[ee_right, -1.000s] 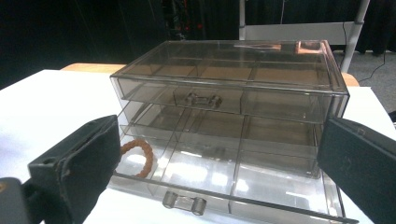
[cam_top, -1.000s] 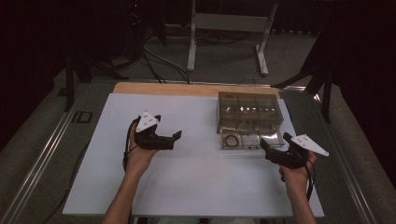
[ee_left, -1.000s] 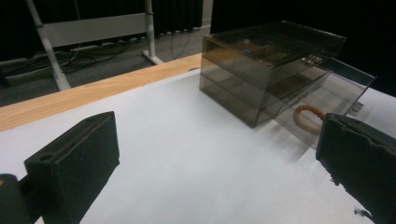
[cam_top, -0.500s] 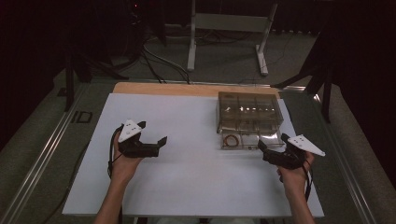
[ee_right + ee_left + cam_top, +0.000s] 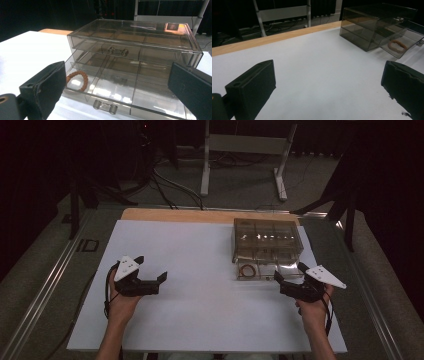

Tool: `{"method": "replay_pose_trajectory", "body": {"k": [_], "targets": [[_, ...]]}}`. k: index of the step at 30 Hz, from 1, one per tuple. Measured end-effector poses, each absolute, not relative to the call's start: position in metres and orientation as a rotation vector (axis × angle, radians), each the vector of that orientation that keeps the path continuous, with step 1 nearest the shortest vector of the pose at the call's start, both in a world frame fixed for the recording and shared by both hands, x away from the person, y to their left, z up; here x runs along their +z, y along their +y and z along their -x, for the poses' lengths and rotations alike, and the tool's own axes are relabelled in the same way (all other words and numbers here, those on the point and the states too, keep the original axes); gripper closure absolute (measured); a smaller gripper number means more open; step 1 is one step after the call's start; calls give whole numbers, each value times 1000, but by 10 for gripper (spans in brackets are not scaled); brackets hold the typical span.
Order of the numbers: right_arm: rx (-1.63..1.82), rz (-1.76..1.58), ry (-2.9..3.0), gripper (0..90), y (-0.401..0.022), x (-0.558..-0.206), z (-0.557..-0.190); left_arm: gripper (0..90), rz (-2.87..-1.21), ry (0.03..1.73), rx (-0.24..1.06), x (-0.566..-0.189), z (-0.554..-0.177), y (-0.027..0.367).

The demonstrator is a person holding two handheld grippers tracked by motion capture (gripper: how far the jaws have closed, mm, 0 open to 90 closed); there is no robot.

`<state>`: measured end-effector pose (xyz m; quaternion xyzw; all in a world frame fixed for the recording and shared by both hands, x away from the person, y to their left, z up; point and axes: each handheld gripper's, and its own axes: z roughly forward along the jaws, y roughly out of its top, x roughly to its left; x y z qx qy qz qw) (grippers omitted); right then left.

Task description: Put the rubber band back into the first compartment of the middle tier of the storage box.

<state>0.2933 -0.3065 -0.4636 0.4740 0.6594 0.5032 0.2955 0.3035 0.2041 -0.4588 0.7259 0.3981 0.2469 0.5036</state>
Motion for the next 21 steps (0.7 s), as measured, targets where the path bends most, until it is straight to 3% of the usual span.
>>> {"method": "replay_pose_trajectory", "body": {"k": [21], "targets": [[1275, -1349, 1807, 20, -310, -459, -293, 10, -1733, 985, 625, -462, -299, 211]]}}
